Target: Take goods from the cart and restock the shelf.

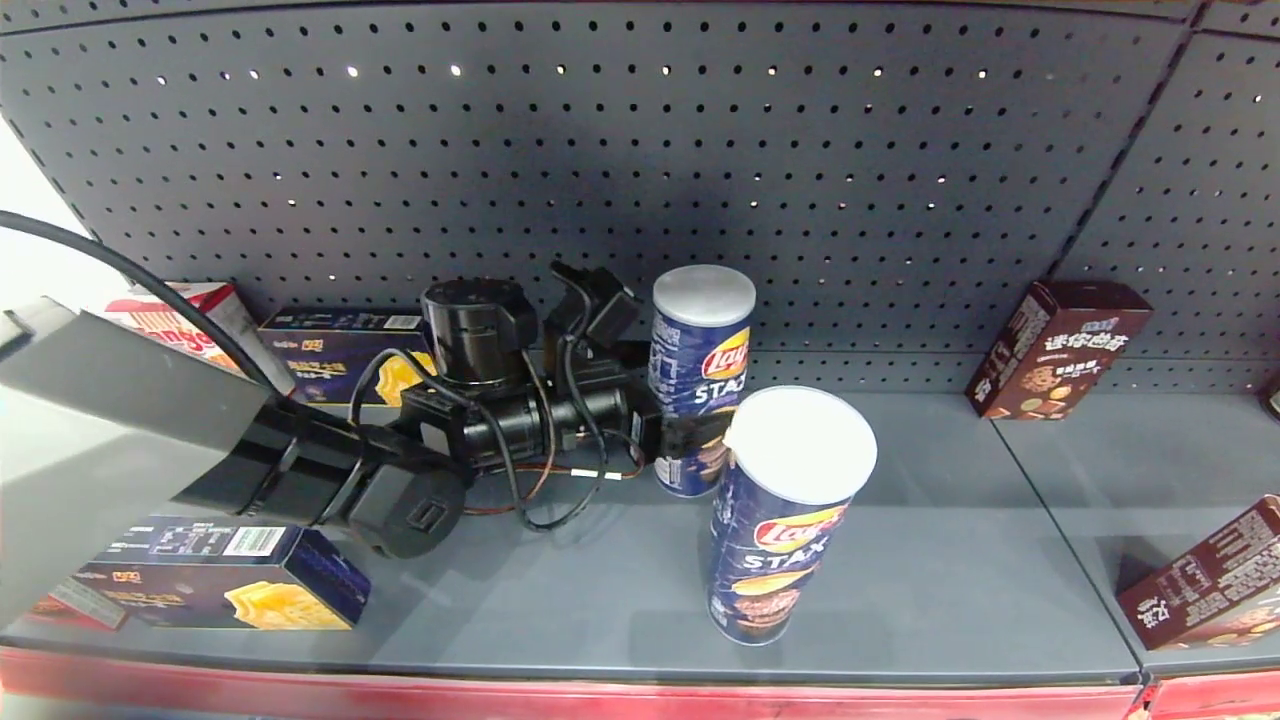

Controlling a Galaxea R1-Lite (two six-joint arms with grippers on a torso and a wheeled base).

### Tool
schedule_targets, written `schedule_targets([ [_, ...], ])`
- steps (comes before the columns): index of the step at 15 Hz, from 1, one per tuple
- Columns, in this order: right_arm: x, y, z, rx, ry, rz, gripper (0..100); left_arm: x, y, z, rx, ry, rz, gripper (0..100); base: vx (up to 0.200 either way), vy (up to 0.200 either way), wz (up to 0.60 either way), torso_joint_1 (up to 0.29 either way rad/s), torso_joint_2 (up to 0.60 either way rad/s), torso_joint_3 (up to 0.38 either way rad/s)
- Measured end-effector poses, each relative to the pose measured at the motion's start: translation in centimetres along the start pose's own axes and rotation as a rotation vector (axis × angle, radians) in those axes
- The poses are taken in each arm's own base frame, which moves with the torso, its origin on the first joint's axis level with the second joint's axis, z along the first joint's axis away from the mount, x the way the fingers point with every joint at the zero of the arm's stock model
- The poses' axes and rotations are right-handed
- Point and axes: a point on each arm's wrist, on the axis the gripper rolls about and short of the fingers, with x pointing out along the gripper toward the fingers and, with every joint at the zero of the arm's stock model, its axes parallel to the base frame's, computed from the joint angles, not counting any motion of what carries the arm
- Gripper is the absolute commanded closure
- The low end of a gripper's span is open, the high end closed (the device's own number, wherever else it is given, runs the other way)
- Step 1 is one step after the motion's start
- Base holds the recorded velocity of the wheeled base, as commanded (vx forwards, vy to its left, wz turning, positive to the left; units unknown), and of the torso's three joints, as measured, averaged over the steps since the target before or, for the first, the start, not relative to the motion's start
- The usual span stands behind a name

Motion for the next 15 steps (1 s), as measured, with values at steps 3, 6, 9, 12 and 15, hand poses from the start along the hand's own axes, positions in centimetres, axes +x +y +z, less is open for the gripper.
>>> schedule_targets([
  [3, 0.0, 0.0, 0.0, 0.0, 0.0, 0.001, 0, -2.0, -0.7, 0.1, 0.002, 0.039, 0.116, 0, 0.0, 0.0, 0.0, 0.0, 0.0, 0.0],
  [6, 0.0, 0.0, 0.0, 0.0, 0.0, 0.001, 0, -3.7, -1.7, -0.3, 0.035, 0.089, 0.174, 0, 0.0, 0.0, 0.0, 0.0, 0.0, 0.0],
  [9, 0.0, 0.0, 0.0, 0.0, 0.0, 0.0, 0, -4.3, -1.8, -0.2, 0.048, 0.108, 0.271, 0, 0.0, 0.0, 0.0, 0.0, 0.0, 0.0],
  [12, 0.0, 0.0, 0.0, 0.0, 0.0, 0.0, 0, -4.3, -1.6, -0.1, 0.05, 0.113, 0.326, 0, 0.0, 0.0, 0.0, 0.0, 0.0, 0.0],
  [15, 0.0, 0.0, 0.0, 0.0, 0.0, 0.001, 0, -4.2, -1.5, -0.1, 0.051, 0.116, 0.354, 0, 0.0, 0.0, 0.0, 0.0, 0.0, 0.0],
])
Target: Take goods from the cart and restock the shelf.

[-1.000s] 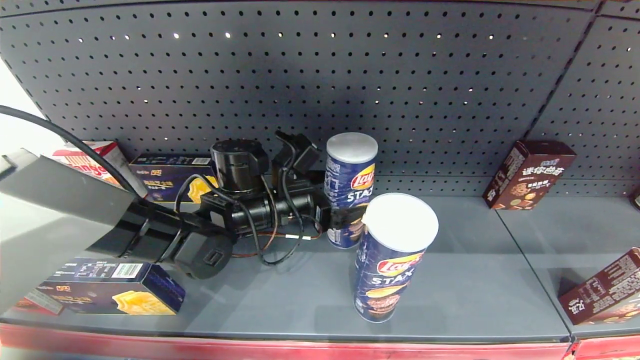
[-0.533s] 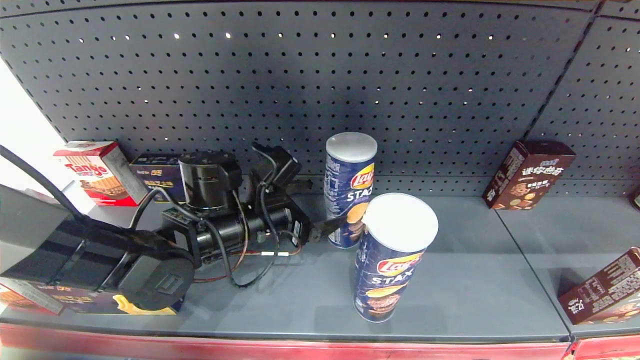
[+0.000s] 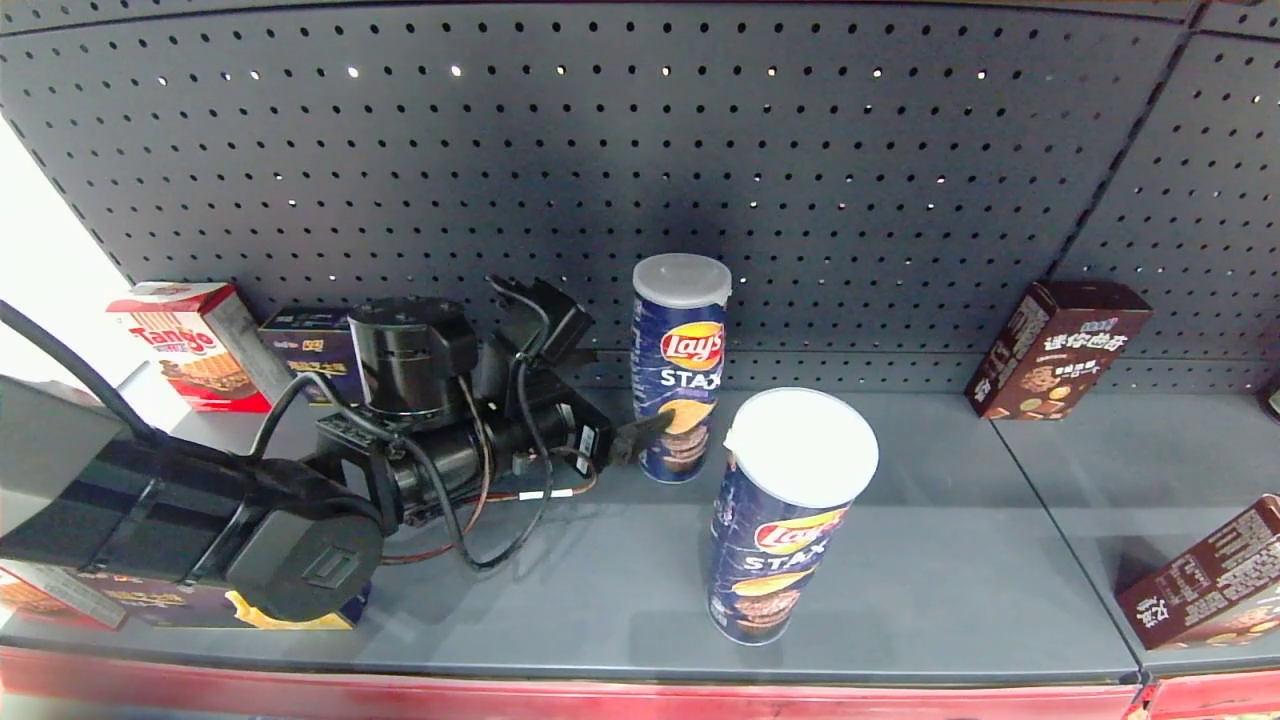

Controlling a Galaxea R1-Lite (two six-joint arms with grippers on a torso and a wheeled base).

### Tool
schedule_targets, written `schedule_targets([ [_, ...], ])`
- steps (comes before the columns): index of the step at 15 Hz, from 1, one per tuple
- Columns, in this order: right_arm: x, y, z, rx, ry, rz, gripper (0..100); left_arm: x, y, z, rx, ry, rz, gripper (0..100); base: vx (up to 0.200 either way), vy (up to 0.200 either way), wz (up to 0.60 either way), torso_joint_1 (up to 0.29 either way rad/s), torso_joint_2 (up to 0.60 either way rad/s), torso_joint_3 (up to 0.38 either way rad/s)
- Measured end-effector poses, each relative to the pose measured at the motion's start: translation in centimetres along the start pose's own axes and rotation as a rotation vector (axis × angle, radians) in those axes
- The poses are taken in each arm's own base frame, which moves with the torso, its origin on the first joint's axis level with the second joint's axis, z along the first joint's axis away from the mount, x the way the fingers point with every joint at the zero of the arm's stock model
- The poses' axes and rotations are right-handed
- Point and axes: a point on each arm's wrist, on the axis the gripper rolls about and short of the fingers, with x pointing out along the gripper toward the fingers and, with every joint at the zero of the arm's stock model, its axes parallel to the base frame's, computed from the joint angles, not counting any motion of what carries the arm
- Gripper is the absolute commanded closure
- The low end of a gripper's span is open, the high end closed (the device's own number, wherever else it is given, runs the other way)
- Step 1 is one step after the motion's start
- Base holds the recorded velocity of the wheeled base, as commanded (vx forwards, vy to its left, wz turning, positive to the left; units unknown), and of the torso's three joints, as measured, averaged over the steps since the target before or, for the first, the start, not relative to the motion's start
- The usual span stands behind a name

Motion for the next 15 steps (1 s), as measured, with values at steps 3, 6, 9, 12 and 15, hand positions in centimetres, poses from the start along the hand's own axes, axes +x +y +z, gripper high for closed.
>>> schedule_targets([
  [3, 0.0, 0.0, 0.0, -0.001, 0.0, 0.0, 0, -0.1, 0.4, -0.1, -0.003, 0.007, 0.031, 0, 0.0, 0.0, 0.0, 0.0, 0.0, 0.0],
  [6, 0.0, 0.0, 0.0, 0.0, 0.0, 0.0, 0, -0.2, 0.8, -0.3, -0.007, 0.013, 0.05, 0, 0.0, 0.0, 0.0, 0.0, 0.0, 0.0],
  [9, 0.0, 0.0, 0.0, 0.0, 0.0, 0.0, 0, -0.6, 0.9, -0.3, -0.008, 0.023, 0.081, 0, 0.0, 0.0, 0.0, 0.0, 0.0, 0.0],
  [12, 0.0, 0.0, 0.0, 0.0, 0.0, 0.0, 0, -1.5, 1.0, 0.5, 0.009, 0.017, 0.172, 0, 0.0, 0.0, 0.0, 0.0, 0.0, 0.0],
  [15, 0.0, 0.0, 0.0, 0.0, 0.0, 0.0, 0, -2.0, 1.1, 0.6, 0.113, 0.035, 0.227, 0, 0.0, 0.0, 0.0, 0.0, 0.0, 0.0],
])
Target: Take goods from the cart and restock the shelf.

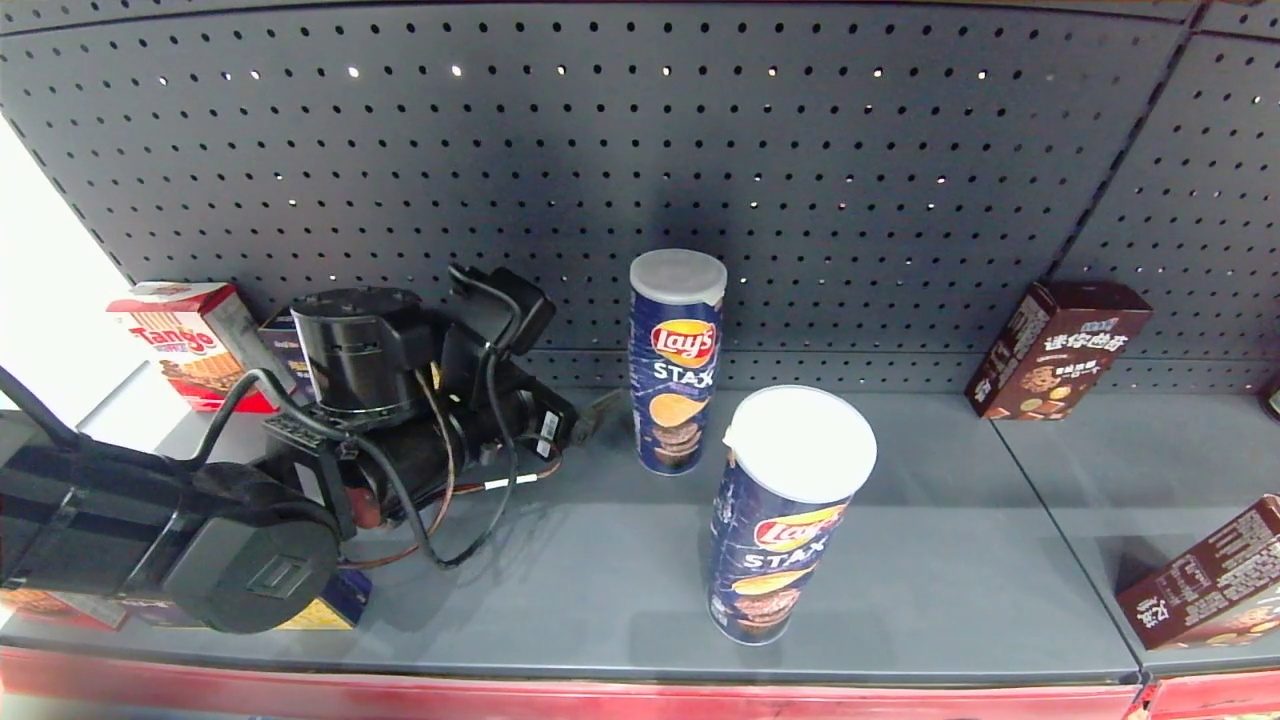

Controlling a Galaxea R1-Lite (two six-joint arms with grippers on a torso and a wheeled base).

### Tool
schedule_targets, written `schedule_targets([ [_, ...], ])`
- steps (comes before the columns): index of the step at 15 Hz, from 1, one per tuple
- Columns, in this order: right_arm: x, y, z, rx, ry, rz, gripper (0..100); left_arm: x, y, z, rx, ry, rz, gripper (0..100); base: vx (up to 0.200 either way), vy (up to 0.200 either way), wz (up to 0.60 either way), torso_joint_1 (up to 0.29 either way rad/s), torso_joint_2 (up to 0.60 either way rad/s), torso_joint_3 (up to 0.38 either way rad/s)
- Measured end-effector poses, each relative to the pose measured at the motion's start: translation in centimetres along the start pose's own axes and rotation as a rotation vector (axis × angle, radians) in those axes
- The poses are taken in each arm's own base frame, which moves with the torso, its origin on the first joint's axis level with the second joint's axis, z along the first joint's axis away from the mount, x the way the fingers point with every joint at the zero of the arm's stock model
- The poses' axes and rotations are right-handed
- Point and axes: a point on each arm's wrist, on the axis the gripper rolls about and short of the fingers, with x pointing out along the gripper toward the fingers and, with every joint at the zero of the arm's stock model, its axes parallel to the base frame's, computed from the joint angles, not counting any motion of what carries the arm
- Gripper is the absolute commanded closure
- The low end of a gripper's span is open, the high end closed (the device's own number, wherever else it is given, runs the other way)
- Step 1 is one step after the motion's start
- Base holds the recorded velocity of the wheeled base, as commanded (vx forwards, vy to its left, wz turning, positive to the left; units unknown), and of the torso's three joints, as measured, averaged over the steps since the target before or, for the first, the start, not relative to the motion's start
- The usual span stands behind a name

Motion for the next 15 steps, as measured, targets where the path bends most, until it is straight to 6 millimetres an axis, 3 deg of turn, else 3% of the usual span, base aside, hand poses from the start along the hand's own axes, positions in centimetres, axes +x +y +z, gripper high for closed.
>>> schedule_targets([
  [4, 0.0, 0.0, 0.0, 0.0, 0.0, 0.0, 0, 0.3, 0.2, -0.6, 0.06, 0.024, 0.025, 0, 0.0, 0.0, 0.0, 0.0, 0.0, 0.0],
  [9, 0.0, 0.0, 0.0, 0.0, 0.0, 0.0, 0, 2.1, 0.4, -1.2, 0.059, 0.03, 0.027, 0, 0.0, 0.0, 0.0, 0.0, 0.0, 0.0],
  [15, 0.0, 0.0, 0.0, 0.0, 0.0, 0.0, 0, 3.8, -0.6, -1.1, 0.056, 0.02, -0.003, 0, 0.0, 0.0, 0.0, 0.0, 0.0, 0.0],
])
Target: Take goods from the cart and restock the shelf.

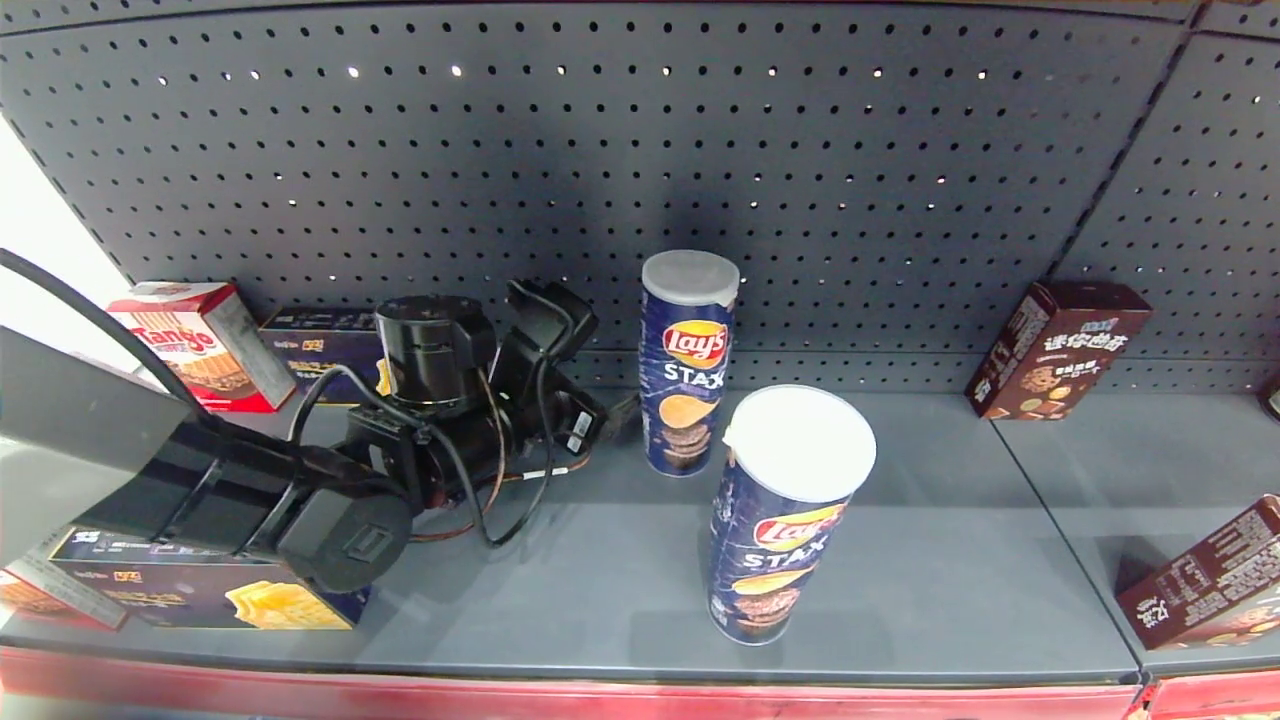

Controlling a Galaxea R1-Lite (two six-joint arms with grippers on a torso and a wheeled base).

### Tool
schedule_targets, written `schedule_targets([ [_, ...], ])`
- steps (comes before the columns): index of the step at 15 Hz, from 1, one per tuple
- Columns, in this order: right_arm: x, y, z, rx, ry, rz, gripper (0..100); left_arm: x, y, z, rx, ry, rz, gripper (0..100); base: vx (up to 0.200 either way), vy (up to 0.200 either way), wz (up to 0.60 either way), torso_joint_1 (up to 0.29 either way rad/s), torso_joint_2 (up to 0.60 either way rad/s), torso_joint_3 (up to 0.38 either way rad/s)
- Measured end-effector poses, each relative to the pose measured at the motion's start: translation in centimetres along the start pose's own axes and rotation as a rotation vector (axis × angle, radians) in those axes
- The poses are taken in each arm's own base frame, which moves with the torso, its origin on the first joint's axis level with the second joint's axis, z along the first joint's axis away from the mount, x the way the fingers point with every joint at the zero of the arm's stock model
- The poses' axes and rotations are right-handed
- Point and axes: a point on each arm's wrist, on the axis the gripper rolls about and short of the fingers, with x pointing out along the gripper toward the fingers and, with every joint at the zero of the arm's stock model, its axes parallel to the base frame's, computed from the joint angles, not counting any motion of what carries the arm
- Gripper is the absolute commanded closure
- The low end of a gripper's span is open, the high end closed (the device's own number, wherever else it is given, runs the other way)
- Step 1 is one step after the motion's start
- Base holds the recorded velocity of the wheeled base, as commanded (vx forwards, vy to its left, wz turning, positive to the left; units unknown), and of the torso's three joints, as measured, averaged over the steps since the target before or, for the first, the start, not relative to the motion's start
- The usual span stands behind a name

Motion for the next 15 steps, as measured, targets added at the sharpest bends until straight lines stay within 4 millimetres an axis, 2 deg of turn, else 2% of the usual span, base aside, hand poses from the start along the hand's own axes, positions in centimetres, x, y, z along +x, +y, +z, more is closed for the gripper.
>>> schedule_targets([
  [15, 0.0, 0.0, 0.0, 0.0, 0.0, 0.001, 0, 1.9, -1.4, 1.0, 0.005, -0.033, -0.03, 0, 0.0, 0.0, 0.0, 0.0, 0.0, 0.0],
])
